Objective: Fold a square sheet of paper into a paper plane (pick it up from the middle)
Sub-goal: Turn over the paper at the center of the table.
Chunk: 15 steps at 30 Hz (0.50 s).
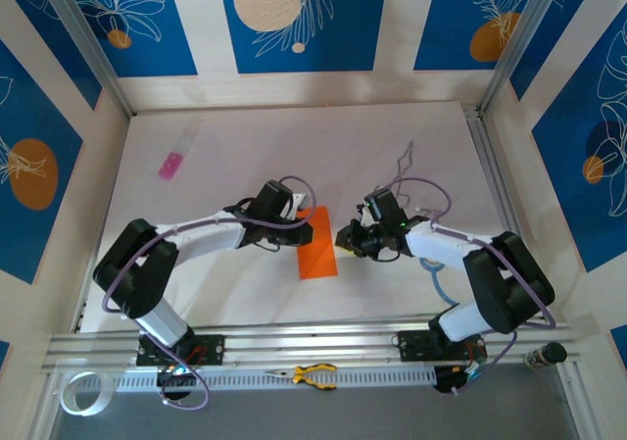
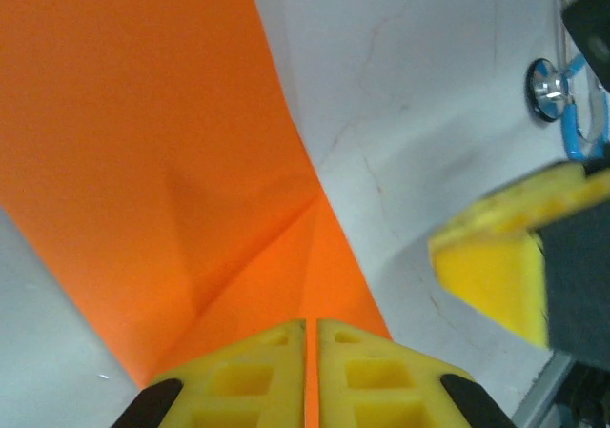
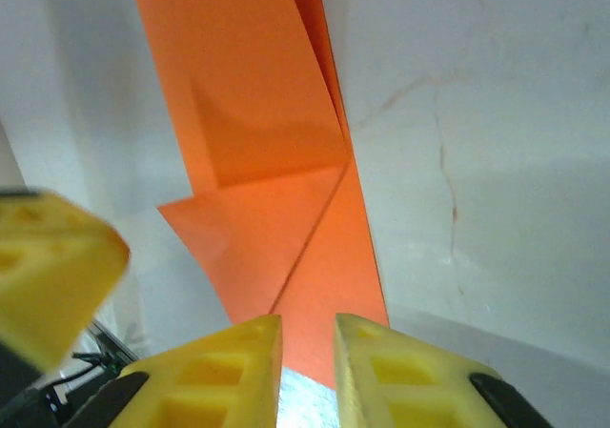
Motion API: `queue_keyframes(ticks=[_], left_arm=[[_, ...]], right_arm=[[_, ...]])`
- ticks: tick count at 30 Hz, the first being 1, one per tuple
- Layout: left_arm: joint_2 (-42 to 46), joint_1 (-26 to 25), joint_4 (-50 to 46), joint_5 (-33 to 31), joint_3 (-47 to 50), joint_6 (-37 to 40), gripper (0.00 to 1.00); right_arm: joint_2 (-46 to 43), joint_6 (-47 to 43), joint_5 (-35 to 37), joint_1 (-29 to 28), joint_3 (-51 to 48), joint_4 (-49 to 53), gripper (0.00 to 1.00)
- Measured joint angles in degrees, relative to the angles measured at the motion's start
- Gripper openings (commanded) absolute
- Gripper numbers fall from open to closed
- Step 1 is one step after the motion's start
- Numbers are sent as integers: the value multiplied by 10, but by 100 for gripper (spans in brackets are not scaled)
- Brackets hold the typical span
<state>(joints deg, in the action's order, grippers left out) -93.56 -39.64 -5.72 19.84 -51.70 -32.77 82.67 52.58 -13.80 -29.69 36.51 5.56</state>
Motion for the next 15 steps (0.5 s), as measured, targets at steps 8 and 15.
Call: queue_keyframes(ticks=[8,15], left_arm=[[-67,6,-28,2,-9,31,7],[-80,6,-16,10,-2,40,4]], right_arm=[[-5,21,1,-37,-8,16,33],[6,35,2,-63,-8,19,38]])
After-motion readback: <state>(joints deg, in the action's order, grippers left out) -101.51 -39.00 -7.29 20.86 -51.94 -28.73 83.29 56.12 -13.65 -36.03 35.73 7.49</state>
